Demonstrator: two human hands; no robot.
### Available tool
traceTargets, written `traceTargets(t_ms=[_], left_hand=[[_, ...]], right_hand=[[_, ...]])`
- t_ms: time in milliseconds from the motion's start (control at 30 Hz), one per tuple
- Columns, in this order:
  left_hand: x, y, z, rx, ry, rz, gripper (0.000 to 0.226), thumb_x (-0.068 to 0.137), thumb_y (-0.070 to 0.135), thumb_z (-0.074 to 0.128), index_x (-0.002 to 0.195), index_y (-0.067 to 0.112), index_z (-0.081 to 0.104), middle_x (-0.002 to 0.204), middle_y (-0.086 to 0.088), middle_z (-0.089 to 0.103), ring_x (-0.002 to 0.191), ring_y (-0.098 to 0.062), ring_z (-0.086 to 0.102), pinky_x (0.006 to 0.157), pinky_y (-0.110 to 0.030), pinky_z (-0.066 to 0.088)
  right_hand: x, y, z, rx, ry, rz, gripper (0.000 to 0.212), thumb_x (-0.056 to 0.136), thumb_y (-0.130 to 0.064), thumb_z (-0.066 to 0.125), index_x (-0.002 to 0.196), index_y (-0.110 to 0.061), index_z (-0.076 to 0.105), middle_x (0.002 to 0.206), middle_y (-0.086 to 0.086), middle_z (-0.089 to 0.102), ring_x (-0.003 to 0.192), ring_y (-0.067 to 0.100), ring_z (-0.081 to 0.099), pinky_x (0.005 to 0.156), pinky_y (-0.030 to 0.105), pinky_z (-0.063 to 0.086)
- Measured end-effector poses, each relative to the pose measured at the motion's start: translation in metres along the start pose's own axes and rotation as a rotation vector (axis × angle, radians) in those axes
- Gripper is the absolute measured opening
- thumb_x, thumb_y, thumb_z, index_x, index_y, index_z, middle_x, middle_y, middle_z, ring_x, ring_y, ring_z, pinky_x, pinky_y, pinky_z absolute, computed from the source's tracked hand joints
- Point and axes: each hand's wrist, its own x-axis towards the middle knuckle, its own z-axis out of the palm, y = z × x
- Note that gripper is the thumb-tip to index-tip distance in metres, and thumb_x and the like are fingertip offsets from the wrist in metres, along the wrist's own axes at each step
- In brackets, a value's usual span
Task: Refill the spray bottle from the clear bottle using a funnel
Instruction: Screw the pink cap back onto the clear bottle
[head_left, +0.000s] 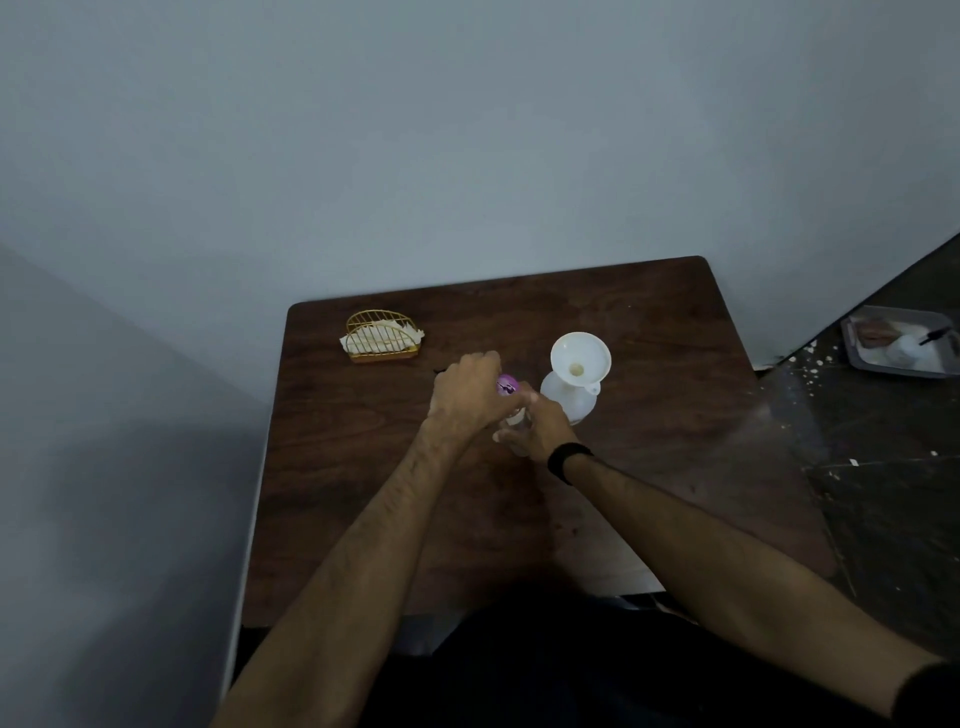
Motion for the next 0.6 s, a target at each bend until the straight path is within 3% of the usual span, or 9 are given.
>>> traceTargets(t_ms=[100, 200, 300, 367, 433, 500, 600], left_hand=[[0.0012, 0.0018, -0.0039, -0.052, -0.063, 0.112, 0.040, 0.078, 0.030, 0.080, 0.112, 0.021, 0.060, 0.113, 0.001, 0.059, 0.105, -0.019, 0.059, 0.087, -0.037, 0.055], [0.0030, 0.0024, -0.0079, -0.149, -0.217, 0.259, 0.057, 0.070, 0.008, 0.082, 0.120, 0.027, 0.062, 0.134, 0.004, 0.056, 0.125, -0.018, 0.052, 0.102, -0.039, 0.049], [0.0037, 0.0040, -0.0050, -0.192, -0.123, 0.217, 0.072, 0.076, 0.029, 0.082, 0.140, 0.030, 0.048, 0.150, 0.004, 0.044, 0.137, -0.018, 0.042, 0.110, -0.043, 0.042], [0.0060, 0.0049, -0.0040, -0.082, 0.003, 0.003, 0.071, 0.080, 0.056, 0.072, 0.139, 0.026, 0.048, 0.140, 0.001, 0.050, 0.126, -0.021, 0.053, 0.099, -0.043, 0.050], [0.0062, 0.0053, -0.0031, 0.058, 0.018, -0.135, 0.069, 0.080, 0.073, 0.060, 0.123, 0.020, 0.058, 0.122, -0.003, 0.059, 0.108, -0.022, 0.060, 0.087, -0.042, 0.053], [0.0054, 0.0047, 0.0000, 0.010, -0.035, -0.093, 0.059, 0.082, 0.071, 0.058, 0.111, 0.021, 0.063, 0.112, -0.001, 0.062, 0.099, -0.019, 0.060, 0.083, -0.039, 0.052], [0.0003, 0.0051, 0.0016, -0.189, -0.114, 0.102, 0.039, 0.085, 0.060, 0.065, 0.104, 0.026, 0.071, 0.114, 0.005, 0.060, 0.104, -0.013, 0.057, 0.089, -0.039, 0.052]], right_hand=[[0.0012, 0.0000, -0.0013, 0.027, 0.000, 0.000, 0.058, 0.070, -0.026, 0.085, 0.119, -0.027, 0.055, 0.114, -0.003, 0.067, 0.104, 0.018, 0.061, 0.094, 0.037, 0.049], [0.0013, 0.0009, -0.0026, 0.047, 0.001, 0.008, 0.061, 0.070, -0.024, 0.085, 0.123, -0.022, 0.057, 0.119, 0.001, 0.067, 0.109, 0.019, 0.059, 0.097, 0.035, 0.046], [0.0016, -0.0013, -0.0031, 0.026, -0.012, -0.004, 0.059, 0.070, -0.028, 0.085, 0.121, -0.023, 0.057, 0.116, -0.002, 0.067, 0.106, 0.017, 0.060, 0.094, 0.034, 0.047], [0.0028, -0.0023, -0.0036, 0.027, -0.031, 0.021, 0.059, 0.070, -0.026, 0.085, 0.122, -0.022, 0.056, 0.117, -0.003, 0.066, 0.105, 0.015, 0.059, 0.091, 0.030, 0.045], [0.0037, -0.0014, -0.0044, 0.028, -0.032, 0.036, 0.060, 0.070, -0.026, 0.085, 0.122, -0.023, 0.055, 0.114, -0.003, 0.067, 0.105, 0.016, 0.061, 0.088, 0.028, 0.046], [0.0039, 0.0003, -0.0061, 0.009, -0.027, 0.030, 0.059, 0.069, -0.027, 0.085, 0.119, -0.023, 0.055, 0.108, -0.006, 0.066, 0.100, 0.016, 0.061, 0.084, 0.028, 0.047], [0.0049, -0.0002, -0.0061, -0.024, -0.047, 0.044, 0.049, 0.071, -0.026, 0.085, 0.111, -0.019, 0.058, 0.097, -0.007, 0.062, 0.094, 0.015, 0.061, 0.083, 0.031, 0.050]])
